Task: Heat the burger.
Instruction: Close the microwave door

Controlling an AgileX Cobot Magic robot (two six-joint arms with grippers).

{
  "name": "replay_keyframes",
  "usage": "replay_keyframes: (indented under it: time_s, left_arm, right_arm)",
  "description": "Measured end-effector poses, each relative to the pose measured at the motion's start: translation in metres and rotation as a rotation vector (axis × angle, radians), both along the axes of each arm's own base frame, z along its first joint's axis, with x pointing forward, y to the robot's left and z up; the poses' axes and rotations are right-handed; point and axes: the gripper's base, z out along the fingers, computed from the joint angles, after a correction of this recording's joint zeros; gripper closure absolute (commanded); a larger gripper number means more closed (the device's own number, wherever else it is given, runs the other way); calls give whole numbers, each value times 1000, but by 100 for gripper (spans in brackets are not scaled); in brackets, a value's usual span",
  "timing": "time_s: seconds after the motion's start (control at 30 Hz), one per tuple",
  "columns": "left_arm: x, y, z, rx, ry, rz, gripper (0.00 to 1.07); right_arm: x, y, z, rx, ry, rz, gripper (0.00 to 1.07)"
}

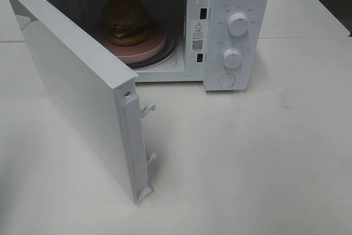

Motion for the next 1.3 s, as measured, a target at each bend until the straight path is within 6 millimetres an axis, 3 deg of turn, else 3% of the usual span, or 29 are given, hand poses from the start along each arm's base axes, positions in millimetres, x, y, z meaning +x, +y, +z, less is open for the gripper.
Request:
replay_keyframes:
  time_s: [0.37, 0.77, 1.13, 1.3]
  left_arm:
    - [39, -4, -35, 0, -198, -33, 107]
    - [96, -20, -69, -7, -143, -182, 107]
    - [125, -41, -100, -45, -107, -396, 107]
    - [141, -50, -102, -94, -88, -437, 107]
  right_arm:
    - [0, 0, 0, 0, 0, 0, 34]
    - [0, 0, 0, 0, 0, 0, 34]
    - [0, 0, 0, 0, 0, 0, 34]
    - [0, 0, 0, 0, 0, 0, 34]
